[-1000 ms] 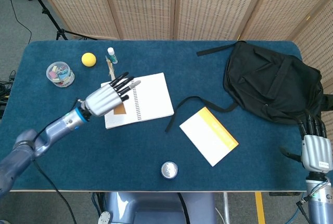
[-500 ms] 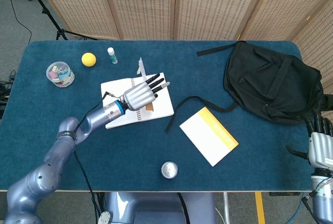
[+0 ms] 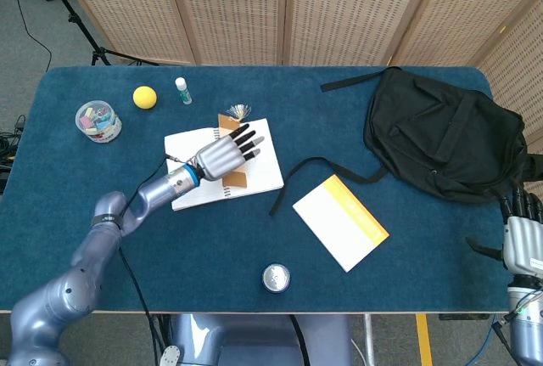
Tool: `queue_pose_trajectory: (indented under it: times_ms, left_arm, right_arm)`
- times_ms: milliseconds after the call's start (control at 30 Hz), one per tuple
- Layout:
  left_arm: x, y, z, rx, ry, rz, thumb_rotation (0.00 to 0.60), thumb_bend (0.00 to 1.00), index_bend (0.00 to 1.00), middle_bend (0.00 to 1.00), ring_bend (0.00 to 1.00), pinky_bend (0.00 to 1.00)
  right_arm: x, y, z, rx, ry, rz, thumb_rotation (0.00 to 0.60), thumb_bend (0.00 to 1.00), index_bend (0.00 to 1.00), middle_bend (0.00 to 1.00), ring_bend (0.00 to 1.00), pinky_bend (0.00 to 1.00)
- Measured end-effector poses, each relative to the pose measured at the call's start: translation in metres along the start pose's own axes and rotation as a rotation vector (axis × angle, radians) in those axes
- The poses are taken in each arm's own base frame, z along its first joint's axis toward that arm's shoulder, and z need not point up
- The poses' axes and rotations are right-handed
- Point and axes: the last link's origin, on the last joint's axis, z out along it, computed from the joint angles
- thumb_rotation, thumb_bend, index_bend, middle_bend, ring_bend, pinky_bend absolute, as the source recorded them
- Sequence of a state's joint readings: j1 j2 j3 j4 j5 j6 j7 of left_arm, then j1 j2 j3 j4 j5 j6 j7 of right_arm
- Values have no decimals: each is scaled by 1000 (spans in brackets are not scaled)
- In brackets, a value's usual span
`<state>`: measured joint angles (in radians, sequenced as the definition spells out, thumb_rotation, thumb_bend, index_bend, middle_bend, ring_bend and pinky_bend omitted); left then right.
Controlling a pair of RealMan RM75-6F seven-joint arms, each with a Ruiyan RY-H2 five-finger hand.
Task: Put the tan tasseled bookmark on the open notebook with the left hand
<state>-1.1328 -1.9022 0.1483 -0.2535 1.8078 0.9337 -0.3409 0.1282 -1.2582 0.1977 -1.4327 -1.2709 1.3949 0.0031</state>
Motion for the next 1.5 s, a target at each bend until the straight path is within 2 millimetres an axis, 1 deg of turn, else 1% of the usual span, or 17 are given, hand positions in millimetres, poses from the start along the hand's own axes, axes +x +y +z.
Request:
queue_pose_trajectory:
  times_ms: [100, 267, 367, 500, 567, 633, 667, 733, 767, 800, 867, 933, 1000, 1167, 1333, 1500]
  left_arm:
    - [-3, -9, -17, 0, 21, -26, 600, 252, 71, 0, 0, 0]
    - [-10, -14, -46, -5, 46, -83, 600, 252, 71, 0, 0, 0]
    - [-11, -16, -62, -7, 70, -118, 600, 253, 72, 0, 0, 0]
    - [-12, -20, -78, 5, 74, -166, 600, 253, 72, 0, 0, 0]
    - [-13, -18, -83, 13, 69, -203, 600, 253, 74, 0, 0, 0]
    - [-13, -15, -86, 21, 61, -241, 600, 256, 108, 0, 0, 0]
    - [-13, -13, -88, 25, 52, -267, 600, 261, 153, 0, 0, 15]
    - [-13, -8, -90, 30, 30, -315, 600, 282, 246, 7, 27, 94]
    - [-14, -4, -91, 30, 8, -354, 600, 289, 261, 14, 39, 120]
    - [-13, 0, -91, 29, -10, -385, 600, 297, 272, 31, 58, 141]
    - [-11, 9, -92, 22, -53, -452, 600, 306, 283, 81, 87, 144]
    - [-7, 16, -93, 18, -94, -496, 600, 318, 321, 148, 130, 148]
    - [-3, 21, -93, 22, -145, -523, 600, 327, 347, 176, 151, 165]
    - [5, 17, -91, 63, -232, -528, 600, 337, 351, 212, 183, 198]
    - [8, 11, -88, 100, -246, -520, 600, 335, 362, 216, 185, 198]
    - [7, 13, -82, 111, -246, -535, 600, 335, 363, 224, 187, 198]
  right_arm:
    - [0, -2, -1, 9, -2, 4, 600, 9, 154, 0, 0, 26]
    - [1, -6, -3, 23, -3, 8, 600, 13, 154, 0, 0, 26]
    - [3, -8, -5, 29, 1, 10, 600, 13, 154, 0, 0, 26]
    - [3, -8, -6, 33, 0, 12, 600, 15, 154, 0, 0, 26]
    - [3, -9, -6, 35, -1, 13, 600, 17, 154, 0, 0, 26]
    - [3, -9, -6, 36, -4, 13, 600, 19, 154, 0, 0, 26]
    - [3, -9, -6, 36, -4, 13, 600, 21, 154, 0, 0, 26]
    - [3, -8, -6, 36, -9, 12, 600, 19, 154, 0, 0, 26]
    - [3, -8, -6, 36, -11, 13, 600, 17, 154, 0, 0, 26]
    - [3, -8, -6, 36, -11, 13, 600, 17, 154, 0, 0, 26]
    - [3, -8, -6, 35, -10, 13, 600, 21, 154, 0, 0, 26]
    - [3, -7, -6, 33, -10, 14, 600, 22, 154, 0, 0, 26]
    - [3, -6, -6, 29, -11, 16, 600, 24, 154, 0, 0, 26]
    - [5, -3, -5, 21, -6, 21, 600, 25, 154, 0, 0, 26]
    - [6, -1, -5, 14, -8, 23, 600, 24, 154, 0, 0, 26]
    - [6, -1, -5, 16, -6, 24, 600, 23, 154, 0, 0, 26]
